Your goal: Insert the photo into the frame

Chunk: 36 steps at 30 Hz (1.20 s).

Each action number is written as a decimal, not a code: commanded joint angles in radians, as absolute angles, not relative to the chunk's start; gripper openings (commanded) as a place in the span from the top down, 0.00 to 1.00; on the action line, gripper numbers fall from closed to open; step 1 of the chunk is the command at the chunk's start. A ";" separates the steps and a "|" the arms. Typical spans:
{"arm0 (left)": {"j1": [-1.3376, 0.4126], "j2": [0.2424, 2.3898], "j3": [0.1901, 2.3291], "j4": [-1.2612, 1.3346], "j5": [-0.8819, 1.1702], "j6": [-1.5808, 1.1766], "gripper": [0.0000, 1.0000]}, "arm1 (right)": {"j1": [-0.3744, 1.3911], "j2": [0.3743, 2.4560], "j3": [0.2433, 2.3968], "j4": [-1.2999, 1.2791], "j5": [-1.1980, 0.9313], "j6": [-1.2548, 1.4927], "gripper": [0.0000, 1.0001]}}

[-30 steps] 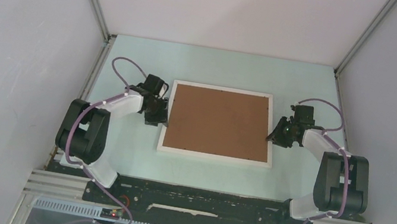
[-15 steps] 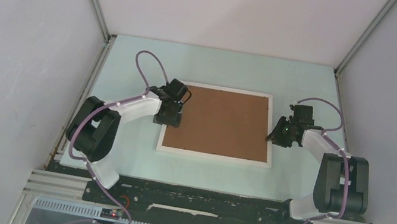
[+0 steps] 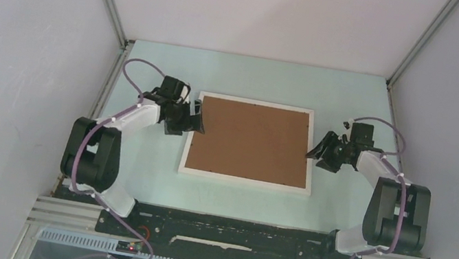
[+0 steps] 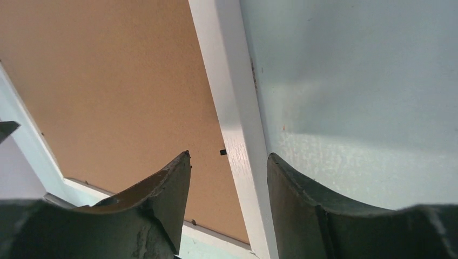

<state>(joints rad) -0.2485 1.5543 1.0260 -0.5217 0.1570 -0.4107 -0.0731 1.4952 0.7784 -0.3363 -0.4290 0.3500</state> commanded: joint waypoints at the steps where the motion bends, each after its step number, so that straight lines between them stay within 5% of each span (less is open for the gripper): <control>1: -0.191 1.640 1.030 -0.444 0.359 -0.430 0.10 | -0.100 1.462 0.842 -0.342 -0.496 0.362 0.39; 9: -0.144 1.733 1.103 -0.520 0.381 -0.370 0.21 | -0.109 1.728 1.154 -0.360 -0.531 0.324 0.47; 21: -0.153 1.830 1.156 -0.548 0.289 -0.337 0.46 | -0.032 2.147 1.724 -0.574 -0.415 0.290 0.45; 27: -0.153 1.887 1.238 -0.595 0.222 -0.352 0.60 | -0.025 2.145 1.645 -0.572 -0.367 0.342 0.49; 36: -0.152 2.045 1.441 -0.605 0.218 -0.431 0.71 | -0.013 1.905 1.248 -0.468 -0.314 0.382 0.65</control>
